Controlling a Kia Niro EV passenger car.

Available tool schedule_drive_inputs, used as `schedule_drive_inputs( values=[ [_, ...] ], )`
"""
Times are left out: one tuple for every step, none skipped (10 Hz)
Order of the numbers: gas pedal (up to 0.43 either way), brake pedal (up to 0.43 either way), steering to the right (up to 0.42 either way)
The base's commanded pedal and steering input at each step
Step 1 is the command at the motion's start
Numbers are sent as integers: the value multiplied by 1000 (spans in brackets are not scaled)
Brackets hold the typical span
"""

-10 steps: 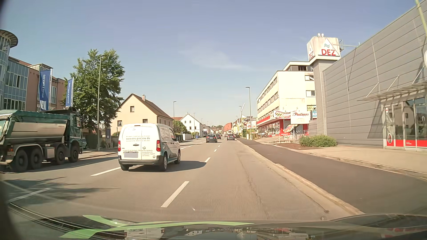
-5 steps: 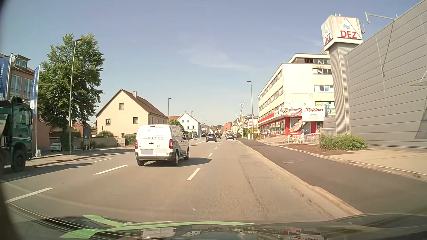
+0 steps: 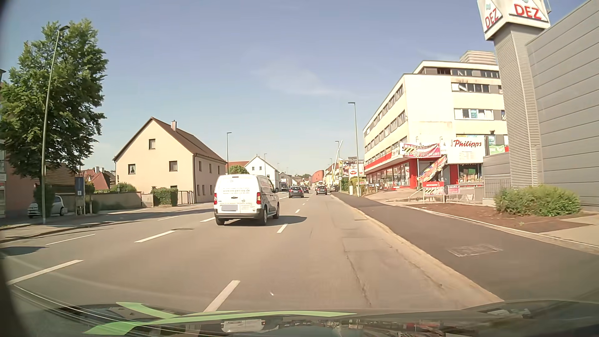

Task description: Follow the waypoints while adhering to traffic rules and regulations

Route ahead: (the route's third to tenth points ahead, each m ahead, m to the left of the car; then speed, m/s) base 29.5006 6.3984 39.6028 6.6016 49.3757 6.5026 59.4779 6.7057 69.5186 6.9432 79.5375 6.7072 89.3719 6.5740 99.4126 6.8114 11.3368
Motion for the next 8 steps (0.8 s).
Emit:
schedule_drive_inputs(
  values=[
    [47, 0, -2],
    [47, 0, -2],
    [47, 0, -2],
    [47, 0, -2],
    [47, 0, -2],
    [47, 0, -3],
    [47, 0, -3],
    [47, 0, -3]
  ],
)
